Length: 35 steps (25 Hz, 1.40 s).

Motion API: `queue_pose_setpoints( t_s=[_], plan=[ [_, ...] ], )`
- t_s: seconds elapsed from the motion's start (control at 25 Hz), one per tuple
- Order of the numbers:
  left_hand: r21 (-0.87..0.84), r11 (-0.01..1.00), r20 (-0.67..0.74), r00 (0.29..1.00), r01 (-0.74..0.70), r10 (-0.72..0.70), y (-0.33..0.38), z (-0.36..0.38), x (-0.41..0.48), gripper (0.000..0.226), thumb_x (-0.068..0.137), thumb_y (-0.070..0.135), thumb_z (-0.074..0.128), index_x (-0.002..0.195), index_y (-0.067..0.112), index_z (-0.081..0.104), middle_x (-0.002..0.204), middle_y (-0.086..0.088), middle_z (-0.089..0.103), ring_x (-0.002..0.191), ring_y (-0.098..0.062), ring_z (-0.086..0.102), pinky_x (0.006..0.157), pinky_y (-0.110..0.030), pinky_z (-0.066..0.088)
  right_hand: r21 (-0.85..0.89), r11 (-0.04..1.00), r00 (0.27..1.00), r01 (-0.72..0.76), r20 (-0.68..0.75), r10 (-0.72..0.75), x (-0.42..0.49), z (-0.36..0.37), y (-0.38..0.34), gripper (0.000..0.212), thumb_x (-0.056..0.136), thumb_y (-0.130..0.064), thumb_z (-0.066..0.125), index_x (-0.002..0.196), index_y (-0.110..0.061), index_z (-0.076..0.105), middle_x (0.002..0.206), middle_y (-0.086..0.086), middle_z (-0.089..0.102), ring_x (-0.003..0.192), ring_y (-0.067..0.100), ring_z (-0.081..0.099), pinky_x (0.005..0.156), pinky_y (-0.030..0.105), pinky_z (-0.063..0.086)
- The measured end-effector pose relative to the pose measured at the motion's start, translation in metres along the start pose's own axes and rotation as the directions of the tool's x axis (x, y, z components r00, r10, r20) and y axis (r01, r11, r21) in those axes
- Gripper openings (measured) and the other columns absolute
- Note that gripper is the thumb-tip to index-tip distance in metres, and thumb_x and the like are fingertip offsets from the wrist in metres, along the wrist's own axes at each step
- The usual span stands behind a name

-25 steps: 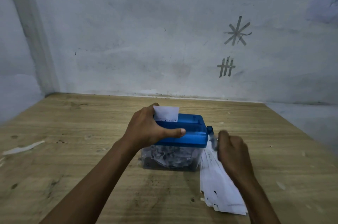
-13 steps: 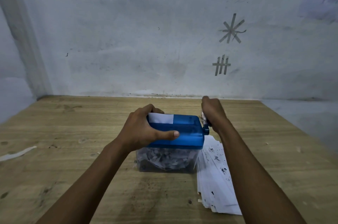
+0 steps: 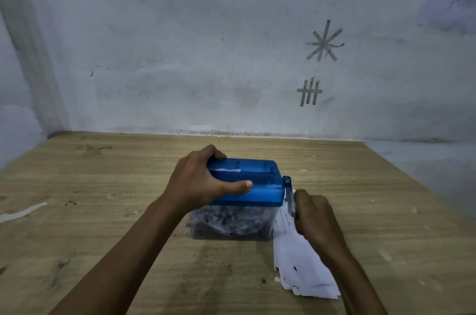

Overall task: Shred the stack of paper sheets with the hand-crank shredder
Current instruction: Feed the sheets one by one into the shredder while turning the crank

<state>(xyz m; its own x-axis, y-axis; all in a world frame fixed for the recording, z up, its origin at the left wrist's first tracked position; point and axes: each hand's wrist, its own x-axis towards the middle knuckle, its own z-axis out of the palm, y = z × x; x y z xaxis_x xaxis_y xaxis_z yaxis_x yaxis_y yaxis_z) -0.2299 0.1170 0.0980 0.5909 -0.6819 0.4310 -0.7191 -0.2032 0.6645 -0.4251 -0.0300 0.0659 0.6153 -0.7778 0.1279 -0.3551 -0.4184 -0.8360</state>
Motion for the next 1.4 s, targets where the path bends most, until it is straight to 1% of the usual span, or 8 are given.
queue_pose_setpoints(
  t_s=[0.2,0.64,0.76,0.92,1.12,1.2,1.28,1.4],
  plan=[
    [-0.002,1.0,0.051,0.998,-0.029,0.029,-0.001,-0.001,0.002,0.085,0.044,0.087,0.075,0.107,0.032,0.06,0.108,0.012,0.063,0.099,-0.006,0.061,0.086,-0.035,0.058,0.184,0.973,0.948,0.136,-0.311,-0.074,0.024,-0.02,-0.067,0.05,0.101,-0.02,0.038,0.052,-0.015,0.035,0.043,-0.004,0.035,0.039,0.009,0.03,0.049,0.027,0.025],
    [0.017,0.999,-0.027,0.999,-0.043,0.044,0.002,0.003,-0.001,0.083,0.046,0.09,0.069,0.104,0.032,0.06,0.101,0.017,0.062,0.095,-0.005,0.06,0.084,-0.039,0.057,0.259,0.913,0.946,-0.315,0.168,0.278,0.105,0.029,-0.004,0.018,0.094,-0.023,0.047,0.083,-0.01,0.055,0.074,0.016,0.053,0.063,0.023,0.048,0.058,0.032,0.037],
    [0.039,0.999,-0.061,0.998,-0.023,0.025,0.004,0.003,-0.004,0.083,0.046,0.092,0.067,0.103,0.033,0.06,0.098,0.02,0.061,0.091,-0.004,0.061,0.082,-0.039,0.058,0.309,0.887,0.94,-0.342,0.132,0.316,0.078,0.03,0.01,0.025,0.097,-0.019,0.046,0.085,-0.005,0.063,0.077,0.019,0.058,0.064,0.025,0.052,0.054,0.029,0.037],
    [0.043,0.999,-0.098,0.995,0.005,-0.001,0.007,0.004,-0.007,0.084,0.045,0.092,0.067,0.104,0.033,0.061,0.097,0.022,0.061,0.09,0.002,0.06,0.081,-0.037,0.058,0.211,0.946,0.969,-0.248,0.034,0.246,0.043,0.014,0.008,0.039,0.105,-0.024,0.042,0.081,-0.003,0.064,0.058,0.006,0.059,0.045,0.015,0.052,0.04,0.023,0.038],
    [-0.042,0.999,-0.067,0.998,0.014,-0.016,0.002,0.003,-0.009,0.085,0.044,0.091,0.07,0.104,0.032,0.063,0.102,0.019,0.063,0.096,-0.004,0.062,0.087,-0.042,0.057,-0.153,0.987,0.997,-0.049,-0.062,0.04,0.02,-0.018,0.027,0.04,0.099,-0.038,0.053,0.07,-0.011,0.059,0.069,-0.001,0.067,0.07,0.021,0.065,0.069,0.035,0.049],
    [-0.074,0.997,-0.066,0.998,0.018,-0.023,0.002,0.002,-0.01,0.084,0.043,0.09,0.071,0.104,0.033,0.063,0.103,0.019,0.064,0.098,-0.005,0.062,0.088,-0.042,0.057,-0.363,0.918,0.984,-0.158,-0.134,0.116,0.016,-0.032,0.041,0.029,0.092,-0.053,0.059,0.094,-0.024,0.064,0.101,-0.002,0.069,0.101,0.024,0.062,0.084,0.036,0.047],
    [-0.083,0.996,-0.064,0.998,0.012,-0.017,0.004,0.002,-0.01,0.085,0.042,0.09,0.071,0.104,0.033,0.064,0.104,0.019,0.064,0.098,-0.005,0.062,0.089,-0.042,0.057,-0.501,0.81,0.95,-0.305,-0.102,0.295,0.011,-0.039,0.058,0.069,0.078,-0.075,0.06,0.12,-0.021,0.059,0.126,0.004,0.059,0.121,0.029,0.053,0.095,0.037,0.044],
    [-0.091,0.996,-0.063,0.998,0.014,-0.02,0.006,0.002,-0.009,0.086,0.043,0.091,0.07,0.105,0.032,0.064,0.105,0.018,0.064,0.098,-0.005,0.062,0.089,-0.041,0.057,-0.526,0.781,0.929,-0.336,-0.047,0.367,0.006,-0.041,0.076,0.085,0.048,-0.09,0.059,0.099,-0.022,0.057,0.112,0.004,0.06,0.106,0.028,0.058,0.089,0.041,0.051]
  ],
)
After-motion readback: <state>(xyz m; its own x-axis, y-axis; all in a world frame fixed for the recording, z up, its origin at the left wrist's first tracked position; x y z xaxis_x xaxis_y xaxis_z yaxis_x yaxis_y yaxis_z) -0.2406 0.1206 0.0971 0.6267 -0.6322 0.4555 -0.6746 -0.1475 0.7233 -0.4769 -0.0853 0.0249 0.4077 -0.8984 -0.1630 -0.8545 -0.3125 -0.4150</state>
